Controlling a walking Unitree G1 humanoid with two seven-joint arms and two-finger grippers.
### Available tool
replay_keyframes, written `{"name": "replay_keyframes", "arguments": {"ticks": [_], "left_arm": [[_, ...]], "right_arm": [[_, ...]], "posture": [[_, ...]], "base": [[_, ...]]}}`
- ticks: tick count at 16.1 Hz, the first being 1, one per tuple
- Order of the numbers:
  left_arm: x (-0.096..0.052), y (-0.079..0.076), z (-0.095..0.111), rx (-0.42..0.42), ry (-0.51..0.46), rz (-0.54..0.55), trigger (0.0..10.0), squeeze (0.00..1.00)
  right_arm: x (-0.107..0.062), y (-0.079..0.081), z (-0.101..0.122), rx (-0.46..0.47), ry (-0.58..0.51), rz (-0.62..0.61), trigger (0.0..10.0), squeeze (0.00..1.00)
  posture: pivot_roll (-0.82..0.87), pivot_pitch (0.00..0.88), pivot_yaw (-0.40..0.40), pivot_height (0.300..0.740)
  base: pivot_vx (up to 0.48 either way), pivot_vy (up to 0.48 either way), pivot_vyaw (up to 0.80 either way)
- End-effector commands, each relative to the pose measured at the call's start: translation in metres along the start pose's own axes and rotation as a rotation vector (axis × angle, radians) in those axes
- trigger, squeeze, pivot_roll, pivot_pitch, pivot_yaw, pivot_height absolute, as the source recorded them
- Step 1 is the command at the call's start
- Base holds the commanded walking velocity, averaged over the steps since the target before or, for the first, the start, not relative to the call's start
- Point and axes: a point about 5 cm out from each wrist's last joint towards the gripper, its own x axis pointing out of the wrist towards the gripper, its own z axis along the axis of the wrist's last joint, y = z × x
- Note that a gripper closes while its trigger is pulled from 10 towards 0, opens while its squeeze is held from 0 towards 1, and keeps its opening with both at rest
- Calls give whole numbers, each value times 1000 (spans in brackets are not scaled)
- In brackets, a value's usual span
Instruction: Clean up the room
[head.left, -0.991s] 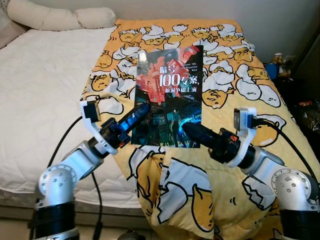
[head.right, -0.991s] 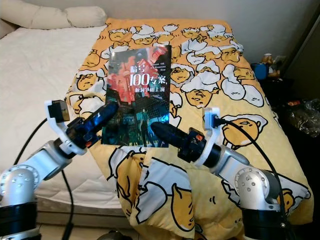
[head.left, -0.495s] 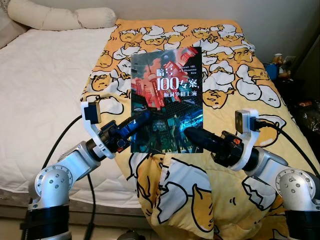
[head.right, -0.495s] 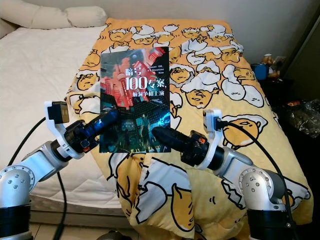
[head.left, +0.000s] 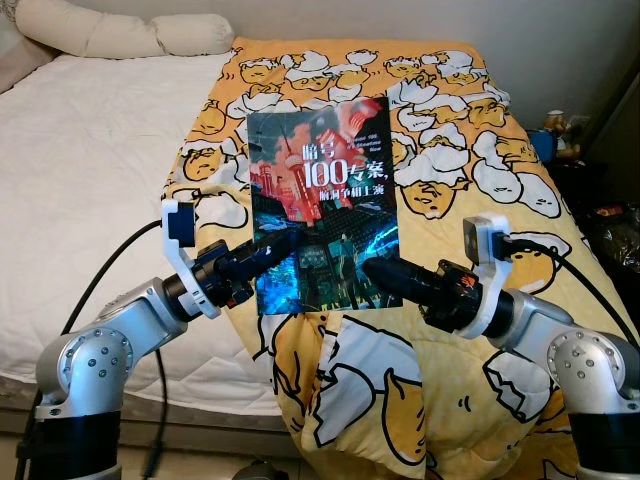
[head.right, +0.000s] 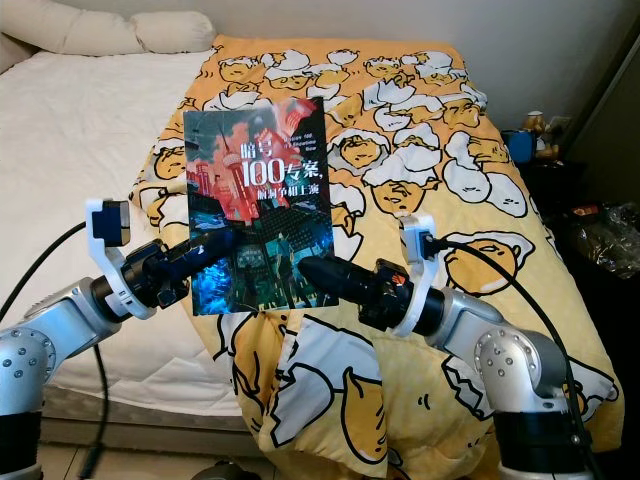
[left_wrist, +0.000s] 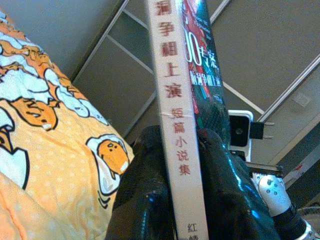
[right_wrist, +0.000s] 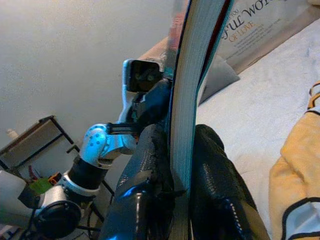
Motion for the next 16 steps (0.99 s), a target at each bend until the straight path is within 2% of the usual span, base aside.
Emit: {"name": "replay_keyframes", "arguments": {"ticks": [1,2,3,4,6,9,10,11,12,13,15,16], "left_arm": [[4,-5,0,26,26,-18,0,0],[5,-6,0,36,27,-18,0,0],[7,-7,3,57,16,-16,0,0],[7,-8,5,65,-1,-15,0,0],[9,-8,14,117,-52,27,0,0],[12,1,23,262,-49,160,0,0],[10,7,25,354,-32,245,0,0],[9,9,25,444,-3,306,0,0],[9,11,26,512,14,354,0,0],[9,13,25,554,34,383,0,0],[7,22,19,664,105,525,0,0],[4,29,15,758,139,628,10000,0]], "right_arm": [[7,3,6,-39,7,39,10000,47],[6,2,6,-43,6,29,10000,278],[6,0,6,-46,1,15,10000,933],[5,0,5,-44,-3,6,10000,1000],[2,-8,3,-67,-24,-68,10000,1000],[-18,-33,10,-134,-141,-348,10000,1000],[-34,-42,11,-171,-196,-497,10000,1000],[-45,-45,12,-185,-248,-579,10000,1000],[-48,-44,9,-158,-269,-605,10000,1000],[-47,-43,8,-177,-270,-621,10000,1000],[-46,-44,0,-224,-260,-717,10000,1000],[-49,-51,-3,-261,-274,-871,10000,1000]], "posture": [[-60,0,36,740],[-56,0,36,740],[-58,0,37,740],[-60,0,37,740],[-83,0,64,740],[-84,0,64,740],[-86,0,63,740],[-88,0,62,740],[-99,0,68,740],[-106,0,71,740],[-106,0,61,740],[-100,0,54,740]], "base": [[0,0,0],[0,0,0],[0,0,0],[0,0,0],[0,0,0],[0,0,0],[0,0,0],[0,0,0],[0,0,0],[0,0,0],[0,0,0],[0,0,0]]}}
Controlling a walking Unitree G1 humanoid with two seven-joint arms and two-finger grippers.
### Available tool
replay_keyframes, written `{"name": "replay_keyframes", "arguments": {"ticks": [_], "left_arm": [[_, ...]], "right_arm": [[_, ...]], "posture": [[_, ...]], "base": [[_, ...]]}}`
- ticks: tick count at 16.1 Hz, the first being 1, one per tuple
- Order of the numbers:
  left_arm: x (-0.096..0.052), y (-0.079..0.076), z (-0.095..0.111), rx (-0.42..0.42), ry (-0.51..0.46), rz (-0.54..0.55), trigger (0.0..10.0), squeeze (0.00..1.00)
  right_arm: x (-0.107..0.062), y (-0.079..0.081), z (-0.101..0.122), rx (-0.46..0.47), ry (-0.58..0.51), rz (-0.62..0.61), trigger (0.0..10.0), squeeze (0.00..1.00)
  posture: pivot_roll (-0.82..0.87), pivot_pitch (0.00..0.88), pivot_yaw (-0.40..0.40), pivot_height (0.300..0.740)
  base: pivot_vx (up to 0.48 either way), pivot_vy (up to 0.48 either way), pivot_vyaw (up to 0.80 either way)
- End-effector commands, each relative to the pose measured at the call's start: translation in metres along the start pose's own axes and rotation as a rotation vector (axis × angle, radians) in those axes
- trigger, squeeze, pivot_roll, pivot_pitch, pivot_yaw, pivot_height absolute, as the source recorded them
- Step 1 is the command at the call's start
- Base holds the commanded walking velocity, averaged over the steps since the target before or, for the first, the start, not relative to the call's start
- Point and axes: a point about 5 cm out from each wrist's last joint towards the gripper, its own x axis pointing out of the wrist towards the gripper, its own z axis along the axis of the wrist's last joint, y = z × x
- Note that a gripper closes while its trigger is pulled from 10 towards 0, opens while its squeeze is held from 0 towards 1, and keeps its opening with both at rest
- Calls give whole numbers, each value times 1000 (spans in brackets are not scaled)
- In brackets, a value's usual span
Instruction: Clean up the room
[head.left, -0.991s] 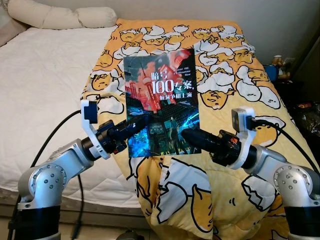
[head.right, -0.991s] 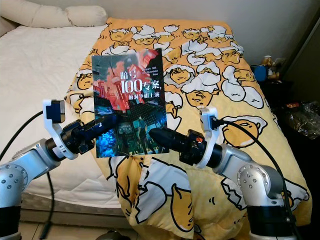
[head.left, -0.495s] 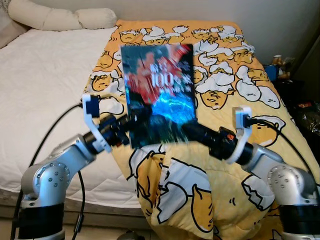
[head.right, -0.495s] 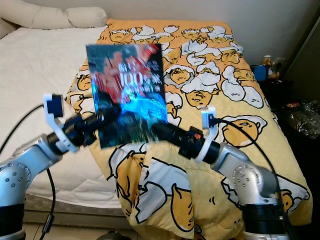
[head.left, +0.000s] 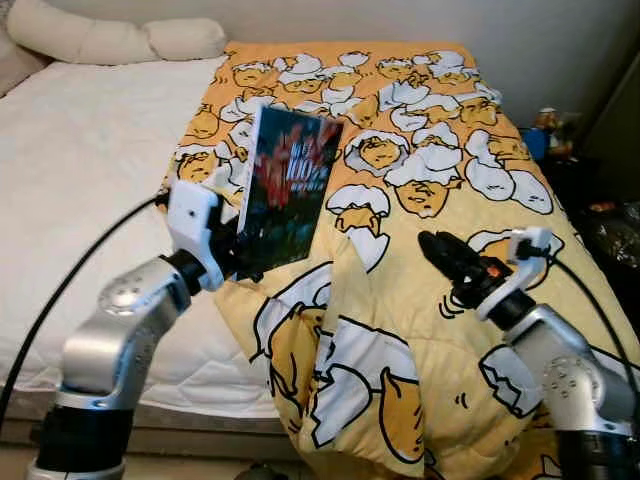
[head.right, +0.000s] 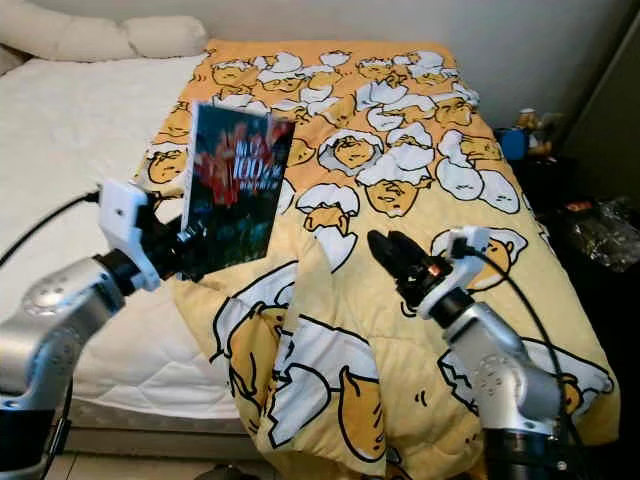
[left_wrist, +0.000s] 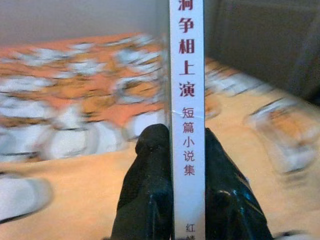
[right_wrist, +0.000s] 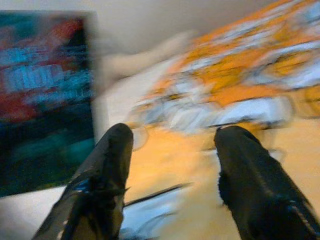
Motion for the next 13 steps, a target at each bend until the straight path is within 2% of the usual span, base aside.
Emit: {"name": "replay_keyframes", "arguments": {"ticks": [1,2,3,4,6,10,11,12,13], "left_arm": [[-4,8,-16,102,96,174,10000,0],[-5,8,-22,112,122,203,10000,0],[-11,6,-28,156,125,236,10000,0],[-17,4,-34,140,131,276,10000,0],[-20,3,-38,126,132,300,10000,0],[-27,-2,-47,120,164,339,10000,0],[-28,-4,-49,110,170,344,10000,0],[-29,-5,-52,90,177,342,10000,0],[-30,-5,-53,95,183,355,10000,0]], "right_arm": [[-4,-11,-5,-94,-29,-256,10000,816],[-5,-14,-7,-108,-38,-308,10000,0],[0,-4,-10,-141,-36,-304,10000,0],[6,5,-14,-142,-11,-289,10000,0],[7,11,-20,-148,21,-277,10000,0],[2,8,-41,-247,137,-401,10000,0],[0,7,-43,-300,168,-420,10000,0],[-1,6,-43,-372,193,-418,10000,0],[-1,8,-43,-366,195,-386,10000,0]], "posture": [[-104,0,50,740],[-104,0,50,740],[-136,0,69,740],[-122,0,52,740],[-116,0,43,740],[-106,0,28,740],[-101,0,24,740],[-97,0,19,740],[-97,0,18,740]], "base": [[0,0,0],[0,0,0],[0,0,0],[0,0,0],[0,141,0],[0,390,0],[0,390,0],[0,390,0],[0,390,0]]}}
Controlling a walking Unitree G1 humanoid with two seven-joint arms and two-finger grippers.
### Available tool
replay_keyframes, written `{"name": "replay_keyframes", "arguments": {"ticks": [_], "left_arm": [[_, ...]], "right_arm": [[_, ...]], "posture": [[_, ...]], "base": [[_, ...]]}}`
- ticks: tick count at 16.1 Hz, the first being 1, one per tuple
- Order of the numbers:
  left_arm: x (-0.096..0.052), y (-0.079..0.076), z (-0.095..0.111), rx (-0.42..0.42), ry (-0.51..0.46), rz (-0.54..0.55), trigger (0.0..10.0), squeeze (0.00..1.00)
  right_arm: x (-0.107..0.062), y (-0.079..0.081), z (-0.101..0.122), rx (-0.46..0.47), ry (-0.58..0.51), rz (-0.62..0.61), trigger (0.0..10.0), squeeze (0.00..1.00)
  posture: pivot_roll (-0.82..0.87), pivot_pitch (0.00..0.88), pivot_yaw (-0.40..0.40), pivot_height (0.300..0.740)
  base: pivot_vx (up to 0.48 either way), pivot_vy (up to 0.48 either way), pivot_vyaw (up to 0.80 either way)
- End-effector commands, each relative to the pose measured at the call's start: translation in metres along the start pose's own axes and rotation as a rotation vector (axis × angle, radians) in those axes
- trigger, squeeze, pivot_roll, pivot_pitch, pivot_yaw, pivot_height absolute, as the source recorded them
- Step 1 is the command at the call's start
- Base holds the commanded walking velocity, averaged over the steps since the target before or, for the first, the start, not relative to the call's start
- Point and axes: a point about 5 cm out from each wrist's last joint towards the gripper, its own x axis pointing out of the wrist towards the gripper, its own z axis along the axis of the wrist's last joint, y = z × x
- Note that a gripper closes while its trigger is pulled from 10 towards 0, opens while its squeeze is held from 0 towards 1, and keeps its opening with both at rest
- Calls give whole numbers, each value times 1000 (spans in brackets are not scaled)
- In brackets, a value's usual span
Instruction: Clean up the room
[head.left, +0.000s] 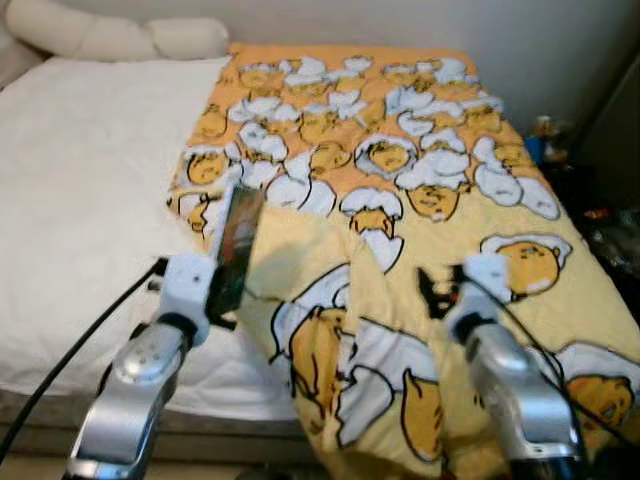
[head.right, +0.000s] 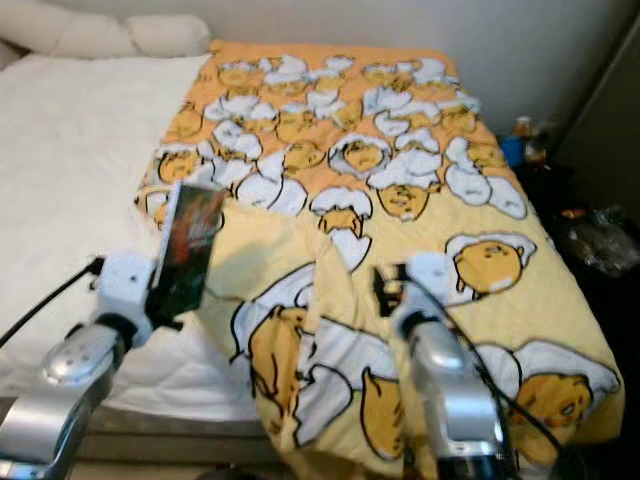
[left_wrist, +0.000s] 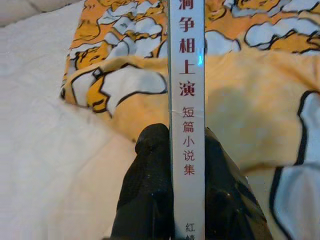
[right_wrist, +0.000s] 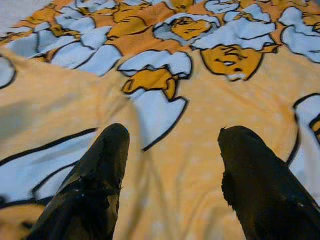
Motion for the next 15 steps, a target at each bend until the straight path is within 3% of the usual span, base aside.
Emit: {"name": "replay_keyframes", "arguments": {"ticks": [1,3,5,10,15], "left_arm": [[0,-1,11,-6,-42,15,10000,0],[1,0,12,-14,-40,17,10000,0],[3,2,13,17,-56,19,10000,0],[4,4,18,-27,-65,53,10000,0],[1,6,16,-25,-59,67,10000,0]], "right_arm": [[-3,-6,0,-16,12,11,10000,0],[-4,-2,4,19,-8,21,10000,0],[-5,1,-1,-9,12,28,10000,0],[0,-2,2,-30,-42,-30,10000,0],[-5,1,-5,44,-11,-12,10000,0]], "posture": [[-105,0,16,740],[-100,0,7,740],[-97,0,2,740],[-90,0,12,740],[-88,0,9,740]], "base": [[0,371,0],[0,356,0],[0,354,0],[0,355,0],[0,355,0]]}}
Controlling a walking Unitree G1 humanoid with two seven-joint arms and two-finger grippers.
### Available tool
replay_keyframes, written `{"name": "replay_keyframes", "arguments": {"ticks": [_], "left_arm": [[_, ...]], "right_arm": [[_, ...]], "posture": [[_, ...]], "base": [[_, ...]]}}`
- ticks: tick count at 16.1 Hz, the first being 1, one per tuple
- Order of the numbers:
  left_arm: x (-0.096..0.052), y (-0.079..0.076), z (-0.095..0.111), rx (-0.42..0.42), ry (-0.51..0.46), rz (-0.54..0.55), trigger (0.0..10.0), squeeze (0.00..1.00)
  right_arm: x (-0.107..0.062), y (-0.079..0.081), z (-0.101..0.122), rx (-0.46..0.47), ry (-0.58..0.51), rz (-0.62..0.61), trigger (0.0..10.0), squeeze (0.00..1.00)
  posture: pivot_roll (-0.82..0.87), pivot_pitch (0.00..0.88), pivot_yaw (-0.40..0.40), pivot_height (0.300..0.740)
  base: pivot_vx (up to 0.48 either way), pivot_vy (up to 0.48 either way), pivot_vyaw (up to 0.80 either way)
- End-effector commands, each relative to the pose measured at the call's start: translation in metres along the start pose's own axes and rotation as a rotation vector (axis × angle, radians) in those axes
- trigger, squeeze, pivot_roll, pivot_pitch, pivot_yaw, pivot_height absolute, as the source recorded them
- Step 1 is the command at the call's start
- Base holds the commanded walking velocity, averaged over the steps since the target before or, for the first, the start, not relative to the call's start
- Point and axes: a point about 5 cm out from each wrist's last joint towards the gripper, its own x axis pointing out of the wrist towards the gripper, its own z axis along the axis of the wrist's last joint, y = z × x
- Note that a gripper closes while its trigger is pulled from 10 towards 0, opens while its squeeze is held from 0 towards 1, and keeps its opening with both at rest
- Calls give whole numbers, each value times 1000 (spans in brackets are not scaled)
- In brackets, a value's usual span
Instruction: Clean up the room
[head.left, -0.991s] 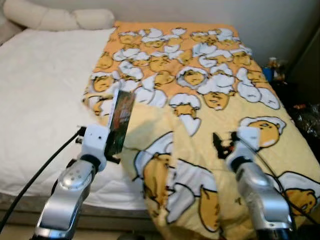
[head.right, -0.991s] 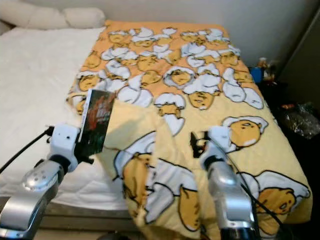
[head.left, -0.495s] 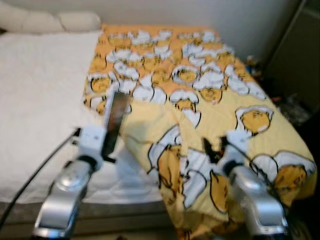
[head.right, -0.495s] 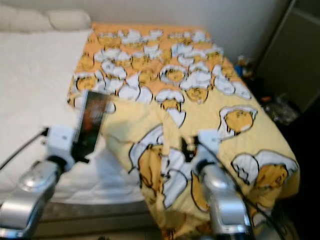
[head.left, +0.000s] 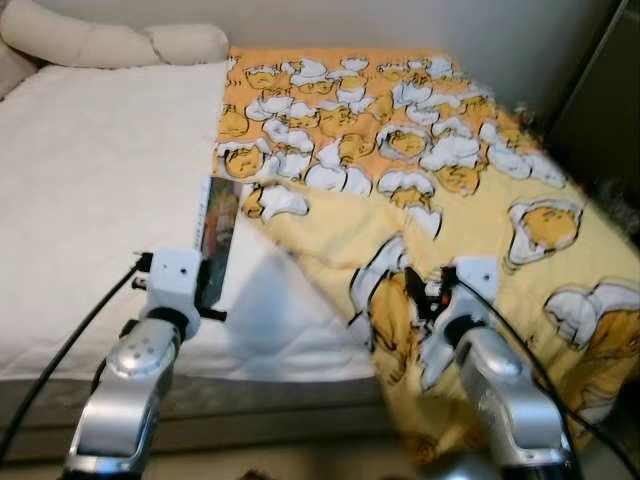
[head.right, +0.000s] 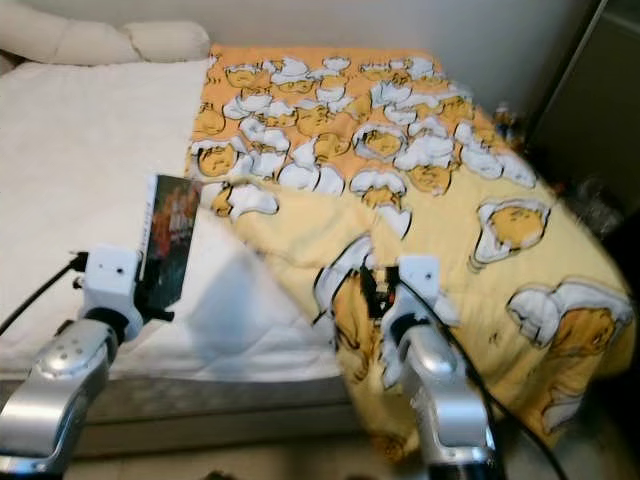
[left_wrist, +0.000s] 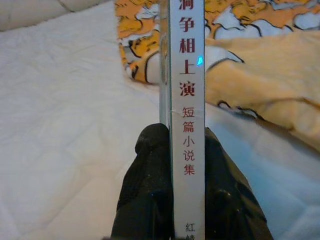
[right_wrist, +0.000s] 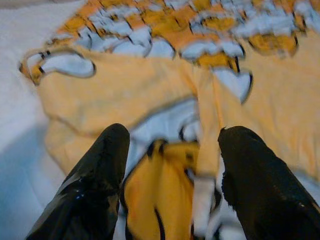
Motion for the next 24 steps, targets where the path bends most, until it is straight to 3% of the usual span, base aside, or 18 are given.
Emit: {"name": "replay_keyframes", "arguments": {"ticks": [1,3,9,24], "left_arm": [[-2,4,9,16,-39,13,10000,0],[-3,6,7,18,-35,24,10000,0],[-6,0,3,35,-24,5,10000,0],[-5,3,6,65,-40,-11,10000,0]], "right_arm": [[0,1,2,10,0,1,10000,0],[-2,3,-2,38,16,8,10000,0],[-4,2,-4,-49,14,4,10000,0],[0,6,-5,-7,22,24,10000,0]], "posture": [[-82,0,6,740],[-86,0,6,740],[-92,0,11,740],[-70,0,13,740]], "base": [[0,352,0],[0,356,0],[0,376,0],[0,398,0]]}}
